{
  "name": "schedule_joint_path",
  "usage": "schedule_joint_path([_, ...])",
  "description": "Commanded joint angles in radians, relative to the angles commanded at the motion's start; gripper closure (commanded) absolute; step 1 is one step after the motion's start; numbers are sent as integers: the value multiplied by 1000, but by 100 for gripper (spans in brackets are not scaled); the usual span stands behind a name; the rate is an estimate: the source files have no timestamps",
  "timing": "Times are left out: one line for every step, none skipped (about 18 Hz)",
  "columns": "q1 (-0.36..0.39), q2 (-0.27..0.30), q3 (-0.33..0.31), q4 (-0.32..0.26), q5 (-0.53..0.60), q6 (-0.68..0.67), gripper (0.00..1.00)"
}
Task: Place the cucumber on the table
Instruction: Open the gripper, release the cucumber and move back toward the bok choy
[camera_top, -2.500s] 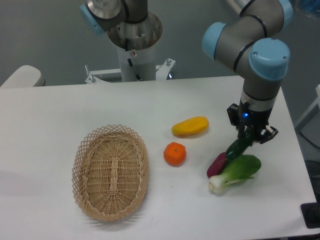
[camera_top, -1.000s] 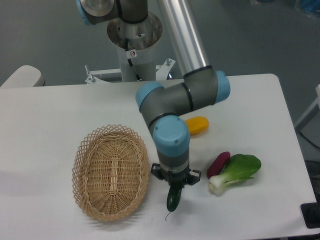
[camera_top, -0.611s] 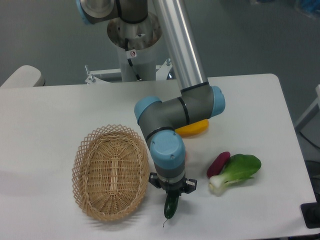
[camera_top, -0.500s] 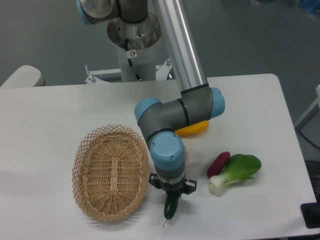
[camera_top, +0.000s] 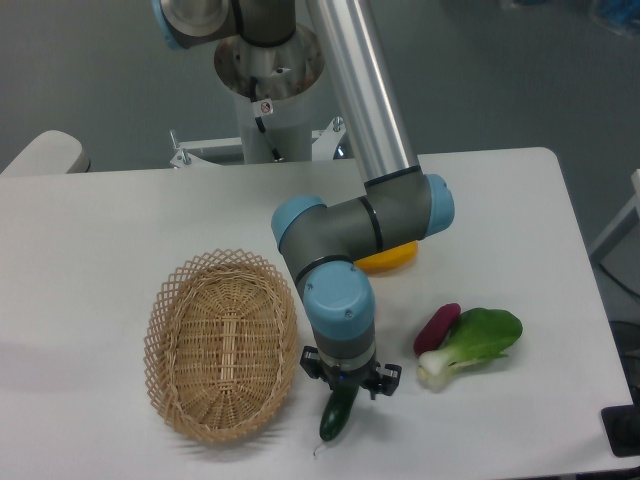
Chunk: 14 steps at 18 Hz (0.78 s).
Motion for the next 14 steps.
schedule_joint_path([18, 15, 3, -3, 3, 11, 0])
schedule_joint_path([37, 26, 6, -8, -1, 29, 0])
schedule_joint_path([58, 37, 9, -11, -5, 73, 0])
schedule_joint_path([72, 48, 11, -15, -3, 127, 0])
schedule_joint_path([83, 58, 14, -32, -1, 179, 0])
schedule_joint_path([107, 69, 20, -57, -1, 233, 0])
schedule_joint_path([136, 83, 23, -87, 0, 290, 0])
schedule_joint_path([161, 95, 26, -109, -3, 348, 0])
schedule_joint_path([189, 106, 28, -117, -3, 432, 0])
schedule_joint_path([209, 114, 29, -117, -5, 489, 0])
schedule_joint_path([230, 118, 31, -118, -8, 541, 0])
schedule_joint_path([244, 121, 29, -124, -11, 592, 0])
schedule_joint_path([264, 127, 31, -136, -14, 632, 0])
schedule_joint_path([281, 130, 31, -150, -18, 666, 0])
